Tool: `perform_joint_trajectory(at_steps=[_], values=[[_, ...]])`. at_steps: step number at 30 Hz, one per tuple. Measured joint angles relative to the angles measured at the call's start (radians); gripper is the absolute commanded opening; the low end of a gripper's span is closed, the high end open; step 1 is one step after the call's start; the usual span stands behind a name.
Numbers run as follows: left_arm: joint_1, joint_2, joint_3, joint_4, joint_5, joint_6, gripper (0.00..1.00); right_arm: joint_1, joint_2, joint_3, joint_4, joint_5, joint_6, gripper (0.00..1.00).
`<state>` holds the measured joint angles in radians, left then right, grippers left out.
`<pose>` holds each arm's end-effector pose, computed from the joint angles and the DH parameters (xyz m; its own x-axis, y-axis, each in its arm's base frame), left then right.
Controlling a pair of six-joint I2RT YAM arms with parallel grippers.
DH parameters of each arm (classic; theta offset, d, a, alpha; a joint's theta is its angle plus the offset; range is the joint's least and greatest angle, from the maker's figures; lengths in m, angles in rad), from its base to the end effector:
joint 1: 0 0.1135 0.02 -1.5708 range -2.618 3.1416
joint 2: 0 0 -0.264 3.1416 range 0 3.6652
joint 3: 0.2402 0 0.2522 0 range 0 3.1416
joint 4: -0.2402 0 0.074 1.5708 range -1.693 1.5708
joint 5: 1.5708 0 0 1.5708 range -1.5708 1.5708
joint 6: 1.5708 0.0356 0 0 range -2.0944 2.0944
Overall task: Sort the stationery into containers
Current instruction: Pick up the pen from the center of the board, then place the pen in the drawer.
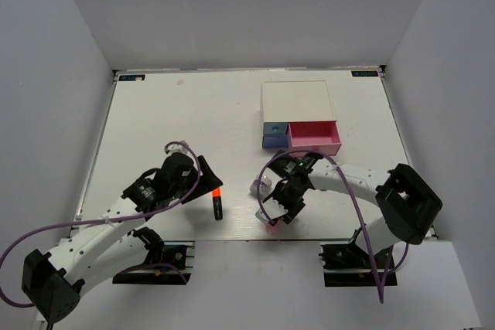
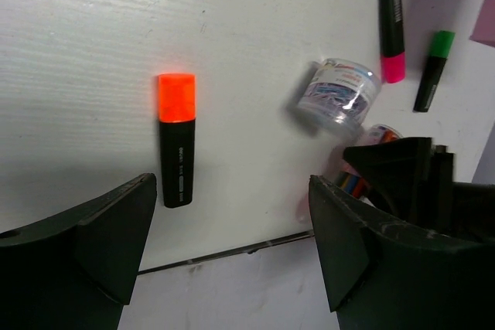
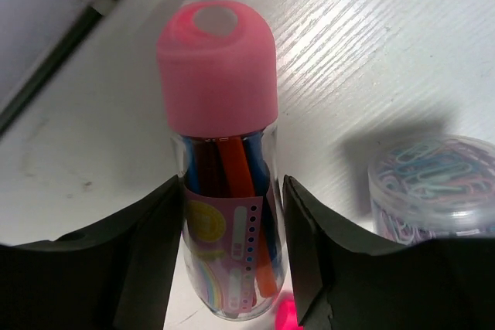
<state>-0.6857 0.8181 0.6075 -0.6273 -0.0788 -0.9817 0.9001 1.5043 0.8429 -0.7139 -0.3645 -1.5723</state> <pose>0.1294 -0.1022 0.2323 -0.8106 -0.4077 -0.4204 -0.1502 0.8385 -0.5237 0.1476 0.2064 0.1686 0.7759 -0.5253 -0.3494 -0.6085 -0.7692 -0.1948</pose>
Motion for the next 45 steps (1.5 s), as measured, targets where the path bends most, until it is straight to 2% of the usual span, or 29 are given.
perform_joint_trajectory(at_steps=[3,8,14,21,26,34,45], values=[[0.000,-0.004,-0.026,0.000,0.000,-0.007,0.89,0.000,-0.032,0.027,-0.066,-0.021,0.030,0.11],[0.000,-0.002,-0.068,-0.002,0.003,-0.014,0.89,0.000,-0.186,0.137,-0.134,-0.094,0.127,0.07],[0.000,0.033,-0.071,0.018,0.012,-0.014,0.89,-0.002,-0.296,0.248,-0.064,-0.134,0.341,0.07],[0.000,0.039,-0.072,0.024,0.012,-0.014,0.89,-0.035,-0.298,0.282,0.120,0.012,0.616,0.07],[0.000,0.021,-0.072,0.026,0.012,-0.014,0.89,-0.143,-0.271,0.326,0.167,0.111,0.694,0.07],[0.000,0.001,-0.073,0.026,0.012,-0.014,0.89,-0.283,-0.238,0.421,0.157,0.179,0.699,0.09],[0.000,-0.062,-0.095,0.020,0.012,-0.014,0.89,-0.426,-0.237,0.410,0.068,0.178,0.545,0.16]])
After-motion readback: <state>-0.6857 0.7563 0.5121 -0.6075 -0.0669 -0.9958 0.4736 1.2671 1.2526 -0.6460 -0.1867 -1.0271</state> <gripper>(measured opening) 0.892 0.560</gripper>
